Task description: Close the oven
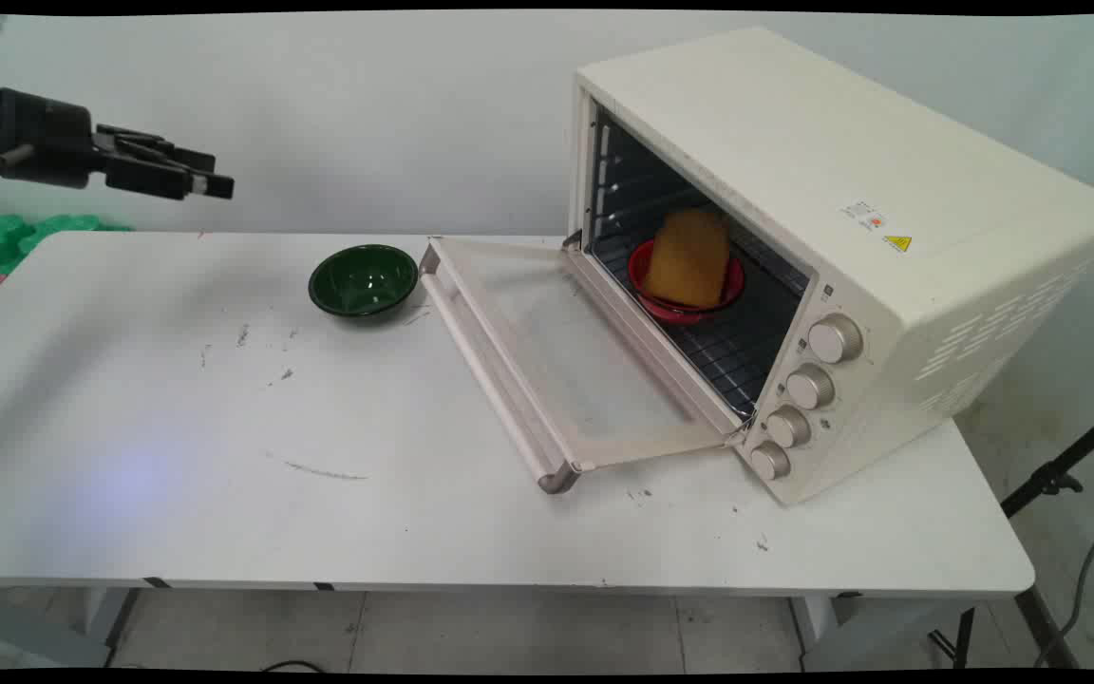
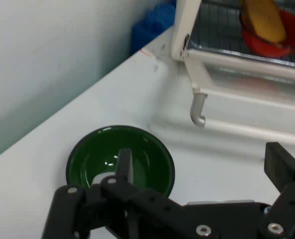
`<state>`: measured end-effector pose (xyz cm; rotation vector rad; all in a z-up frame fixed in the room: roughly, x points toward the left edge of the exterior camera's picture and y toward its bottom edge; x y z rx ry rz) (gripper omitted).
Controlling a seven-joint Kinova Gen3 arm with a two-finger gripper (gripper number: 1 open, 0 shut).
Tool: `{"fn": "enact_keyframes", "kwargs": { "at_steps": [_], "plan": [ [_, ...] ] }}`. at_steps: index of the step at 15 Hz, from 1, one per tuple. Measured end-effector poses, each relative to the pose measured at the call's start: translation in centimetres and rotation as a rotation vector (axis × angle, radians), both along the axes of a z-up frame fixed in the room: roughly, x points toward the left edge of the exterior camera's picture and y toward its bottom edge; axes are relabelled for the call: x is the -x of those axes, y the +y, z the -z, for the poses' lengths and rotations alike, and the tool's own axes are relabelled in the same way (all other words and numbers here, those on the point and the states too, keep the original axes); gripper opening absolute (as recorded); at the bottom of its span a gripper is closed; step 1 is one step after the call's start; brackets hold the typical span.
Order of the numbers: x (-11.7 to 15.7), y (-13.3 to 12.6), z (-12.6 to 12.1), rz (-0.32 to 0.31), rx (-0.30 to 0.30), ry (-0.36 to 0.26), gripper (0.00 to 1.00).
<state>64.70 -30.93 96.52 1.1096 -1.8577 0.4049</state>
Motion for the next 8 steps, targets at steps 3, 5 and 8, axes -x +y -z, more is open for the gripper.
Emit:
{"fn": "enact_keyframes", "kwargs": {
  "at_steps": [3,5,8],
  "plan": [
    [1.8,-0.5,0.1,0.041,-0.018,-0.081,1.0],
    [3.1,-0.7,0.5,0.071,-0.03,-0.132,1.0],
    [5.2,-0.8,1.4,0.116,-0.047,-0.191,1.0]
  ]
}}
